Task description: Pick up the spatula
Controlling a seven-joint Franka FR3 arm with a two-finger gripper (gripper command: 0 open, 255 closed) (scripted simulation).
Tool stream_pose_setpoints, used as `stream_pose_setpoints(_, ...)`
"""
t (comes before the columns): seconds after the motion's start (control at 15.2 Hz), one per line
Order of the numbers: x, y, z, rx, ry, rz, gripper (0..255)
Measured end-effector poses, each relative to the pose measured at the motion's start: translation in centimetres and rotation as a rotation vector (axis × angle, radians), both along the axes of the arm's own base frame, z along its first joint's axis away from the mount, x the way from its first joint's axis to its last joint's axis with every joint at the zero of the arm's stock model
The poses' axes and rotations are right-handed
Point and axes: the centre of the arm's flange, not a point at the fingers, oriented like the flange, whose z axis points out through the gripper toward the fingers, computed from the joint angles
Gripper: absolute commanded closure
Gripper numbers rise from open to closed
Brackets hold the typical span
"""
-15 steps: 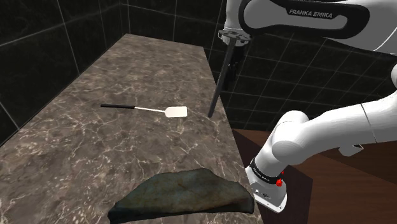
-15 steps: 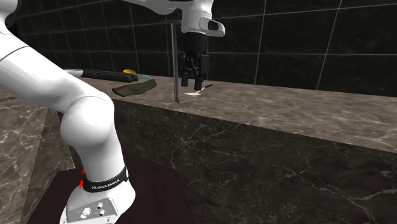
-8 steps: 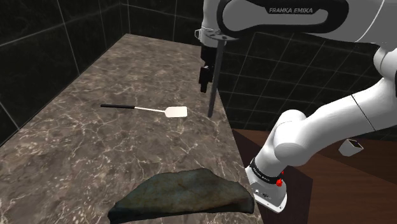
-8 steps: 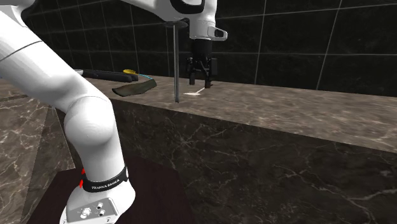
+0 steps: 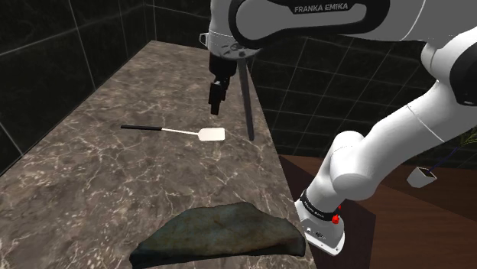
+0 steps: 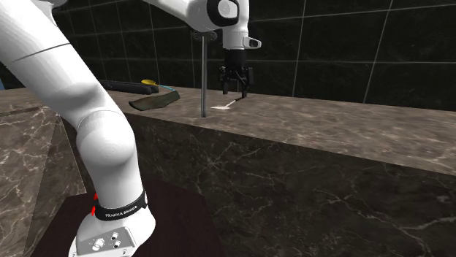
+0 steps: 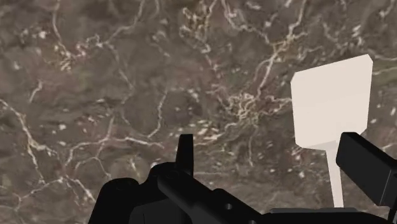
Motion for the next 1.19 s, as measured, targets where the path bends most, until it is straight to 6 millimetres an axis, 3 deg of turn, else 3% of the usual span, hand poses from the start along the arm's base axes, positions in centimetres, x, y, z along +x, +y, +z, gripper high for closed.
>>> stream_pose_setpoints(0.66, 3.3, 11.3, -1.1, 0.056, -0.06, 0.22, 0)
stream_pose_setpoints(1.19, 3.4, 12.2, -4.7, 0.061, -0.065, 0.238, 0)
